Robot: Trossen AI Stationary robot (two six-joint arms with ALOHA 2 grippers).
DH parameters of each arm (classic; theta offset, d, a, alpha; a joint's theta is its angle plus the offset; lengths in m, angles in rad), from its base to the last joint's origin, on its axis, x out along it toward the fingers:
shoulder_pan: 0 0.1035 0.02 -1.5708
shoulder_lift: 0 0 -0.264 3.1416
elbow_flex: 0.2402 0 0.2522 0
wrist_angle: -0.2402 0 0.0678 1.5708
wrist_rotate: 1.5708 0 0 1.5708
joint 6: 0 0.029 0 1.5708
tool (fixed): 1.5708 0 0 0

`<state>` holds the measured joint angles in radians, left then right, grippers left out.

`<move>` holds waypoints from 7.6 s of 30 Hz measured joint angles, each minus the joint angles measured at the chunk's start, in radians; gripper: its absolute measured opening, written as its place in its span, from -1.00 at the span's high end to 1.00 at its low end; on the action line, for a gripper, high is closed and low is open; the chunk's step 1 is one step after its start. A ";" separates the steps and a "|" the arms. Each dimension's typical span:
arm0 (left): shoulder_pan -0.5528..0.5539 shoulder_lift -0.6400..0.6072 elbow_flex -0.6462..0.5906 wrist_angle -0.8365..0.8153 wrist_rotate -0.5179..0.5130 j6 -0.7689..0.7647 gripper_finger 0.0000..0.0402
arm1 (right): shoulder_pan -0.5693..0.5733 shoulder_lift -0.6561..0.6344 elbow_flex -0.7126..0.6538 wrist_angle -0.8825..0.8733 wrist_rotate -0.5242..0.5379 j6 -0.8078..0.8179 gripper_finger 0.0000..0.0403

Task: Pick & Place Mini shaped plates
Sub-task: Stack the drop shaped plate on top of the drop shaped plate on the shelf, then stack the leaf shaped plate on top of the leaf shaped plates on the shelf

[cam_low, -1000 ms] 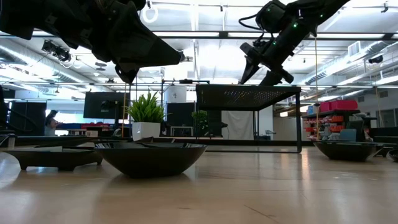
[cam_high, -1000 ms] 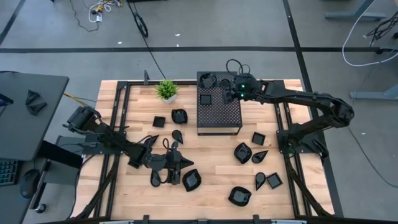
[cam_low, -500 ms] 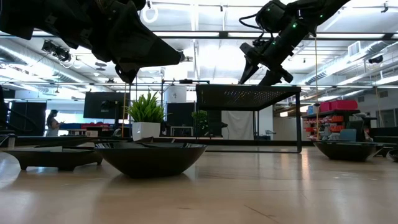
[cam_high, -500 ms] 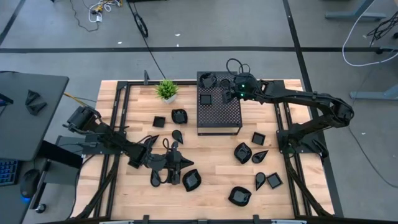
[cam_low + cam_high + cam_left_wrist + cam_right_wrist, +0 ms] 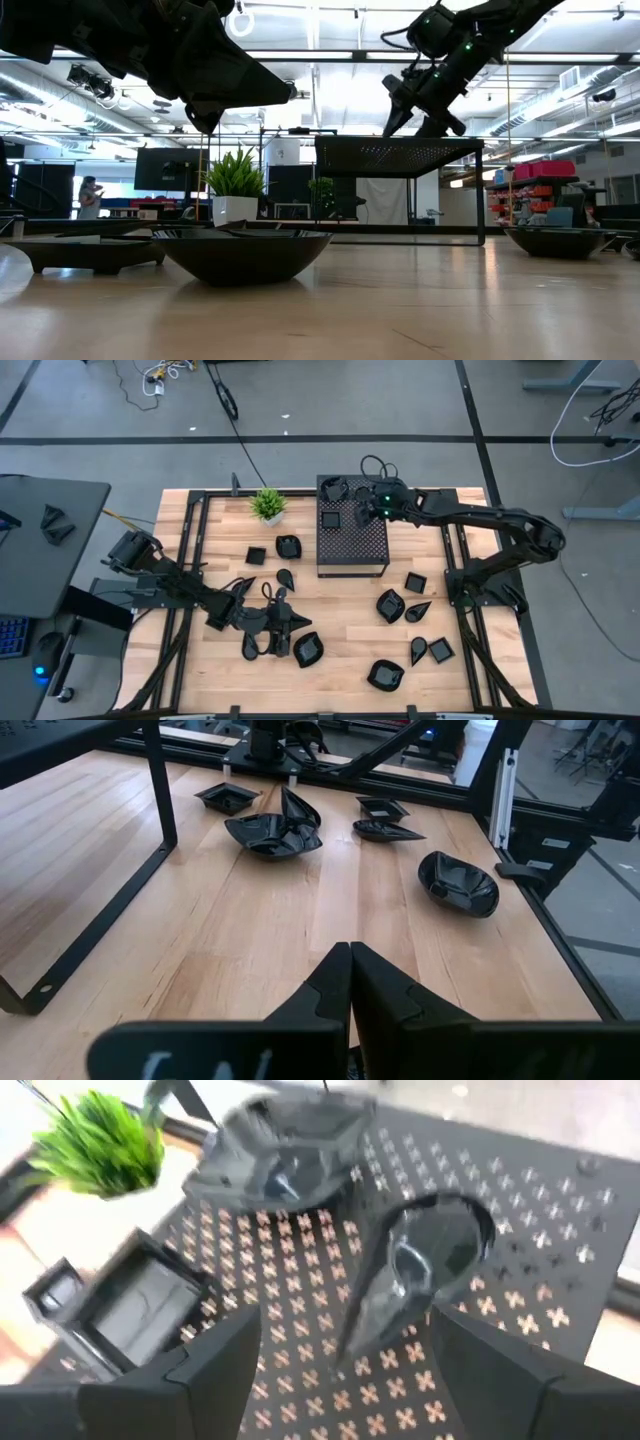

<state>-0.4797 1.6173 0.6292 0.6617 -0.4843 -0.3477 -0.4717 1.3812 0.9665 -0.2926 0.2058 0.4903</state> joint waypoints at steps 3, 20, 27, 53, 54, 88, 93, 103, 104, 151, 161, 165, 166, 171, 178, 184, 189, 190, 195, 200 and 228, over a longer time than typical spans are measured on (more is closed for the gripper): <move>0.000 0.000 0.000 0.000 0.000 0.000 0.93 | 0.000 -0.008 0.000 0.029 0.003 -0.001 -0.44; 0.000 0.000 0.000 0.000 0.000 0.000 0.93 | -0.042 0.000 0.000 0.046 -0.008 -0.001 -0.44; 0.000 0.000 0.000 0.000 0.000 0.000 0.93 | -0.045 0.045 0.000 0.075 -0.023 -0.030 -0.44; 0.000 0.000 0.000 0.000 0.000 -0.007 0.93 | -0.068 0.091 0.000 0.153 -0.008 -0.039 -0.44; 0.000 0.000 0.000 0.000 0.000 -0.007 0.93 | -0.068 0.091 0.000 0.153 -0.007 -0.042 -0.44; 0.000 0.000 0.000 0.001 0.000 -0.008 0.93 | 0.035 0.012 0.000 0.068 -0.132 0.021 -0.44; 0.000 0.000 0.000 0.001 0.000 -0.008 0.93 | 0.036 -0.003 0.000 0.095 -0.133 -0.004 -0.44; 0.000 0.000 0.000 0.004 0.000 -0.008 0.93 | 0.165 -0.020 0.000 0.098 -0.142 -0.250 -0.44; 0.000 0.000 0.000 0.004 0.000 -0.008 0.93 | 0.186 -0.024 0.000 0.080 -0.133 -0.265 -0.44; 0.001 0.000 0.000 0.042 -0.028 -0.006 0.93 | 1.208 0.003 -0.115 -0.481 0.386 0.658 -0.44; 0.001 0.000 0.000 0.042 -0.040 -0.004 0.93 | 1.186 0.003 -0.293 -0.201 0.175 0.437 -0.44; 0.005 0.000 0.000 0.042 -0.045 -0.004 0.93 | 1.185 0.003 -0.342 -0.138 0.178 0.285 -0.44; 0.006 0.000 0.000 0.042 -0.046 -0.005 0.93 | 1.184 0.003 -0.354 -0.116 0.179 0.242 -0.44; 0.006 0.000 0.000 0.042 -0.046 -0.004 0.93 | 1.182 0.003 -0.397 -0.061 0.239 0.136 -0.44; 0.007 0.000 0.000 0.042 -0.046 -0.005 0.93 | 1.182 0.003 -0.421 -0.023 0.269 0.040 -0.42; 0.006 0.000 0.000 0.042 -0.046 -0.005 0.93 | 1.182 0.011 -0.421 -0.017 0.268 -0.028 -0.26; 0.006 0.000 0.000 0.042 -0.046 -0.005 0.93 | 1.182 0.059 -0.422 0.029 0.239 -0.089 -0.08; 0.006 0.000 0.000 0.042 -0.046 -0.005 0.93 | 1.182 0.067 -0.422 0.038 0.239 -0.102 -0.05; 0.006 0.000 0.000 0.042 -0.046 -0.006 0.93 | 1.182 0.090 -0.422 0.038 0.241 -0.107 0.10; 0.006 0.000 0.000 0.042 -0.046 -0.006 0.93 | 1.182 0.090 -0.422 0.035 0.258 -0.108 0.26; 0.012 0.000 0.000 0.043 -0.046 -0.007 0.93 | 1.183 0.090 -0.382 0.008 0.361 -0.206 0.85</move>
<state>-0.4675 1.6173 0.6289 0.7052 -0.5301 -0.3546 0.7109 1.4708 0.5845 -0.2842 0.5663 0.2839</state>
